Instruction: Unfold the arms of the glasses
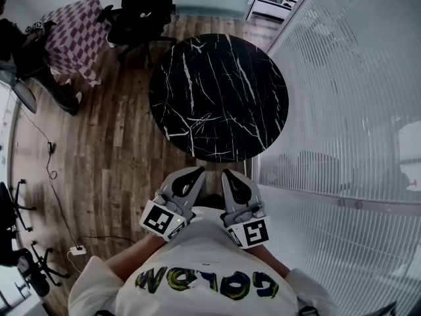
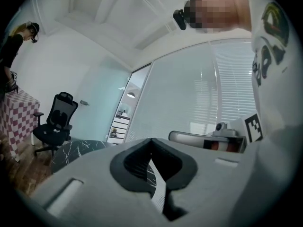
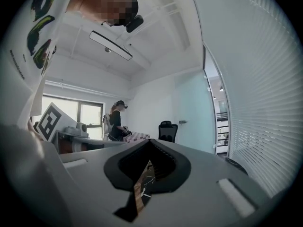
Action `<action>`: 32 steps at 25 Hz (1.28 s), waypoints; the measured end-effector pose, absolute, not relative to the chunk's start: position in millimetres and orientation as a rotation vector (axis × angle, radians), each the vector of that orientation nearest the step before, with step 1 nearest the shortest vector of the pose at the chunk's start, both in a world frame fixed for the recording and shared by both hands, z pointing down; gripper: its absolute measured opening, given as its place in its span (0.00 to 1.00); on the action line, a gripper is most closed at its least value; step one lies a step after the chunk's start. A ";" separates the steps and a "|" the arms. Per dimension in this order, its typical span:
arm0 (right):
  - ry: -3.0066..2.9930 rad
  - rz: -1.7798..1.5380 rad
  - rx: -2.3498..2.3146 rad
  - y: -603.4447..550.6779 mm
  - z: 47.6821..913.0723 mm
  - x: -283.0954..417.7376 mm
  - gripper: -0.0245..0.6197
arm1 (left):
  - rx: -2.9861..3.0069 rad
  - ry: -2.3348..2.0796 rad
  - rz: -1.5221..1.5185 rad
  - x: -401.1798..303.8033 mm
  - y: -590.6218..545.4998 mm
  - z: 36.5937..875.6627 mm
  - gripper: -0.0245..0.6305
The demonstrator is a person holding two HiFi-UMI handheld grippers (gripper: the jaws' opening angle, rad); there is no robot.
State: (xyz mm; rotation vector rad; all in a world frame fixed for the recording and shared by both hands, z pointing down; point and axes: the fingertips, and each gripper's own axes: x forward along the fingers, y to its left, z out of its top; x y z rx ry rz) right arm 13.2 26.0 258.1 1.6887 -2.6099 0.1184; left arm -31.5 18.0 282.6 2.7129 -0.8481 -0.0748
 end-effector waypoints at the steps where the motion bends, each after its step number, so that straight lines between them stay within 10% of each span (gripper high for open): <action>1: -2.611 0.112 1.683 24.1 258.5 14.9 0.04 | 2.713 -0.851 -0.075 -30.0 17.0 282.5 0.04; 32: -2.516 0.262 1.324 -81.8 335.1 75.2 0.04 | 2.642 -1.009 0.170 -10.1 -68.3 350.3 0.04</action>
